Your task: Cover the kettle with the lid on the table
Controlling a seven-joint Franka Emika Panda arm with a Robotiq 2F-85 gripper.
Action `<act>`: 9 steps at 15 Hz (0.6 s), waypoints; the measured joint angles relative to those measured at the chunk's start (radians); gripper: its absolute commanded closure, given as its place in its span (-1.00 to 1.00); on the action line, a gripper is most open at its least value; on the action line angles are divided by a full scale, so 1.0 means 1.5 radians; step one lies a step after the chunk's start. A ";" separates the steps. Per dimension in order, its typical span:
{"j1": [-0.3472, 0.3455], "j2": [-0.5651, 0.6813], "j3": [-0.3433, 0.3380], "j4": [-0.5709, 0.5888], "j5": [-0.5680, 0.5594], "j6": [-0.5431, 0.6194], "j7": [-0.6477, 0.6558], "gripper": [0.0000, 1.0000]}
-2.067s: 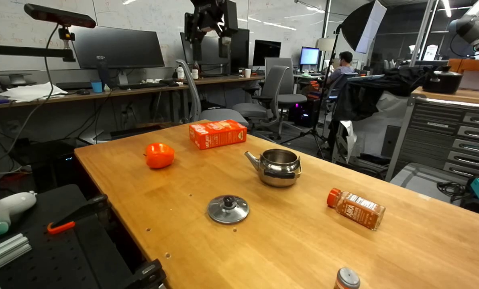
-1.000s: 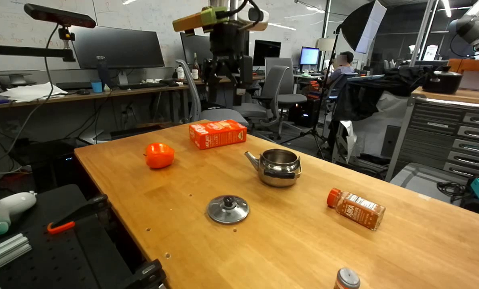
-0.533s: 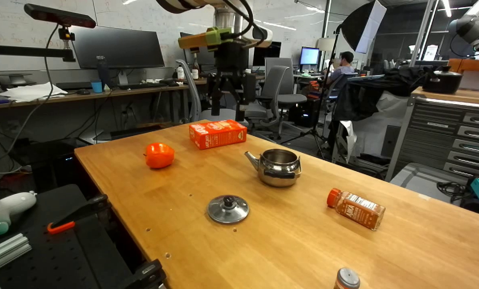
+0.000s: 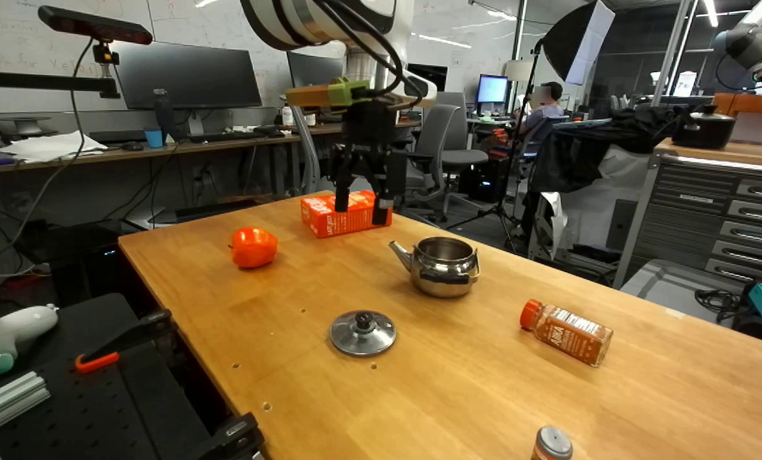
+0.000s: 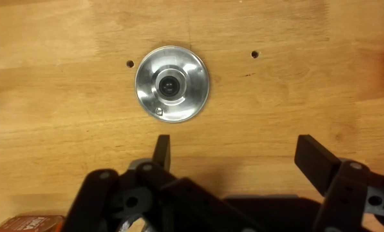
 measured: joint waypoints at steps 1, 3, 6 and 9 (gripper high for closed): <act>-0.002 0.004 -0.002 -0.003 -0.001 0.002 0.000 -1.00; -0.005 0.009 -0.009 -0.011 -0.004 0.009 0.000 -1.00; -0.010 0.013 -0.020 -0.027 -0.010 0.022 0.000 -1.00; -0.016 0.019 -0.029 -0.043 -0.024 0.042 0.001 -1.00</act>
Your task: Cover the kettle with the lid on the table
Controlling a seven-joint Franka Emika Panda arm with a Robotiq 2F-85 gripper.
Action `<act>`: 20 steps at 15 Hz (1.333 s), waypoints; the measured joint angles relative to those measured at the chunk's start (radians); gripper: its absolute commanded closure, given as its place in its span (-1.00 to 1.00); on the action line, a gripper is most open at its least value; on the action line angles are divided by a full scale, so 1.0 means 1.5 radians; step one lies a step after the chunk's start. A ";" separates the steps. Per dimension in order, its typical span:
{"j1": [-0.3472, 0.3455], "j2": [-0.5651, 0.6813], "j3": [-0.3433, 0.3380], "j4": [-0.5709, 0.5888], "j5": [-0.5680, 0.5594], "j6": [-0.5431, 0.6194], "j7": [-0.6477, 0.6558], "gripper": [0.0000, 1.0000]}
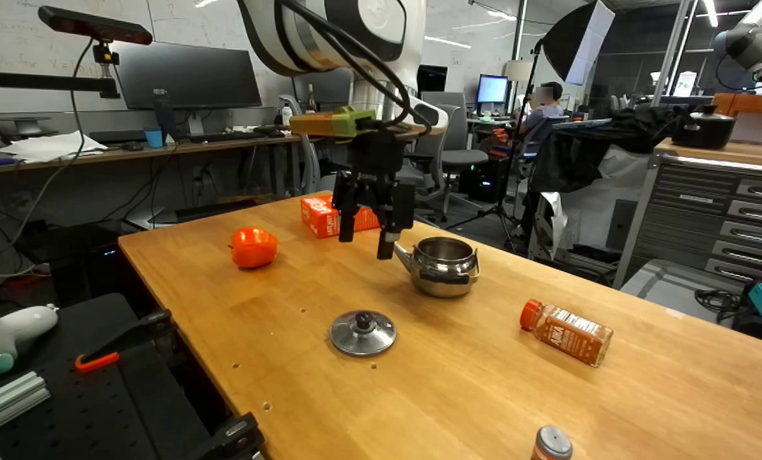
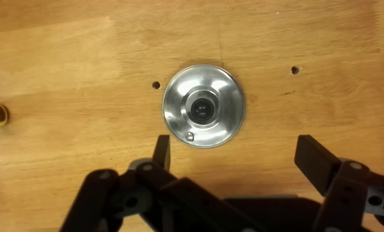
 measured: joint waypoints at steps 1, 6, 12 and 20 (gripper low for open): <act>-0.002 0.003 -0.002 -0.004 -0.005 0.004 0.000 -1.00; -0.005 0.019 -0.010 -0.016 -0.029 0.027 0.004 -1.00; -0.005 0.040 -0.019 -0.020 -0.045 0.046 0.021 -1.00; -0.005 0.073 -0.031 -0.019 -0.057 0.077 0.028 -1.00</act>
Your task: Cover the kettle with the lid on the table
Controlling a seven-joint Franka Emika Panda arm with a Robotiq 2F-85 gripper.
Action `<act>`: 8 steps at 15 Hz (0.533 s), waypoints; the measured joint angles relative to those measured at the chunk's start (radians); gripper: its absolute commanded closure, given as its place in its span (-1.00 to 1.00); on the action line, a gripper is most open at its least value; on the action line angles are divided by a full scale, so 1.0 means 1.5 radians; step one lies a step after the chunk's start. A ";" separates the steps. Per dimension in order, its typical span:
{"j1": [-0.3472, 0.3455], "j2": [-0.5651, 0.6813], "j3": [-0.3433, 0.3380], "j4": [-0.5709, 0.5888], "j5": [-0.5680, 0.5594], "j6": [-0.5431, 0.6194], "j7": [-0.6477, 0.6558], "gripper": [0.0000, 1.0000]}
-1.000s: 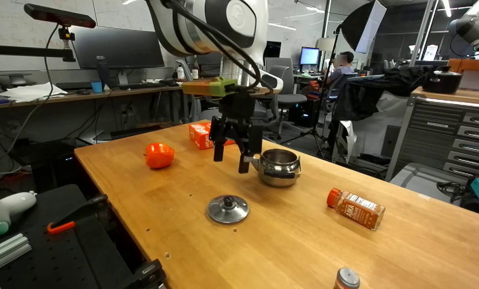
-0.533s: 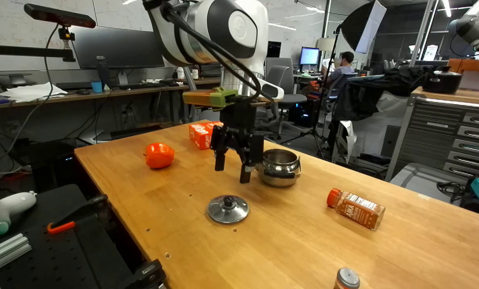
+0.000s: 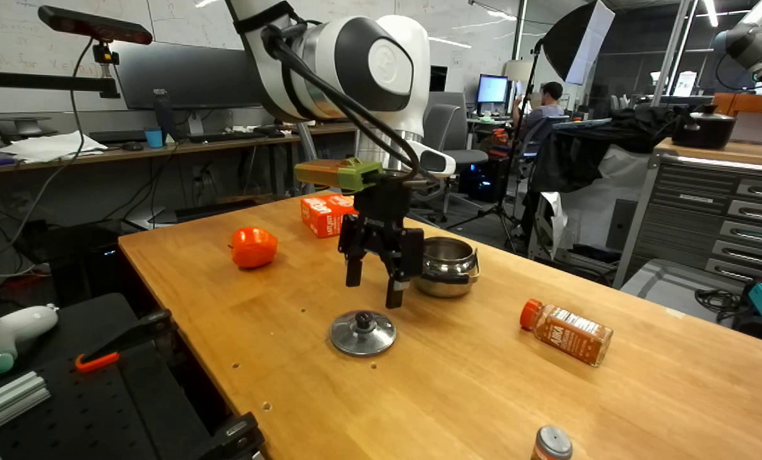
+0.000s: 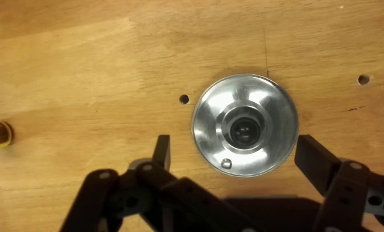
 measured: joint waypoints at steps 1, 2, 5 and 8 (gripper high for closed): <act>0.000 0.004 -0.001 0.000 0.000 0.000 0.002 -1.00; 0.000 0.008 -0.002 0.000 0.000 0.000 0.004 -1.00; 0.000 0.020 -0.003 0.001 0.000 -0.001 0.009 -1.00; 0.000 0.033 -0.004 0.004 -0.001 -0.001 0.013 -1.00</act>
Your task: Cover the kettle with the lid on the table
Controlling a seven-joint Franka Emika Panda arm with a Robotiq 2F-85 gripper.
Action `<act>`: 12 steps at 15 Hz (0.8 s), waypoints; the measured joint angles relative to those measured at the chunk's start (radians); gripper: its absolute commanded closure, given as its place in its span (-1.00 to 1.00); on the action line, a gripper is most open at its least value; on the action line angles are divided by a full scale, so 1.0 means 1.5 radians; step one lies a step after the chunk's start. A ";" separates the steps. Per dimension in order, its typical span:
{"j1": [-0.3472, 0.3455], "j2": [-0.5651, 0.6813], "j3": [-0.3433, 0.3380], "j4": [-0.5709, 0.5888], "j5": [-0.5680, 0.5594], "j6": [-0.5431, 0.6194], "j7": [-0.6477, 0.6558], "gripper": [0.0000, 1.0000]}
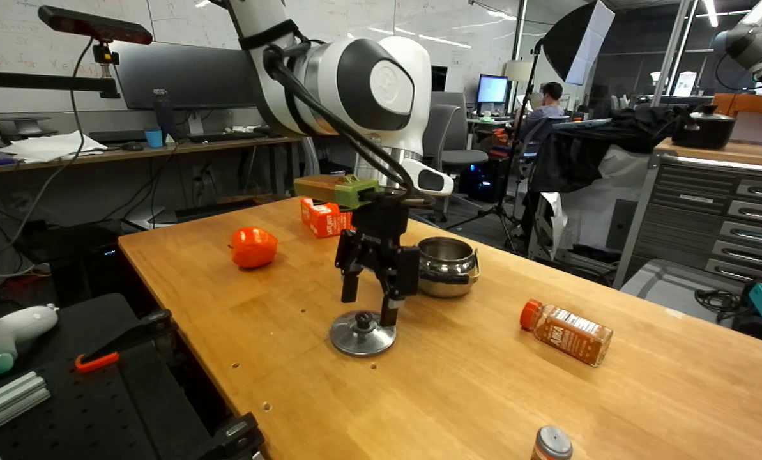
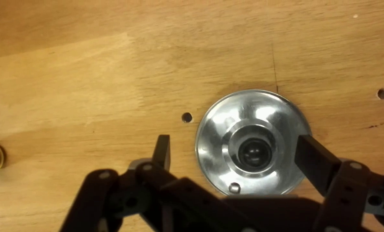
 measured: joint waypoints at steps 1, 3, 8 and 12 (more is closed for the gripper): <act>0.000 0.004 0.000 0.001 -0.002 0.000 0.002 -1.00; 0.001 0.012 0.000 0.005 -0.002 0.000 0.004 -1.00; 0.005 0.029 -0.001 0.019 -0.012 -0.002 0.009 -1.00; 0.013 0.043 -0.003 0.033 -0.034 -0.003 0.025 -1.00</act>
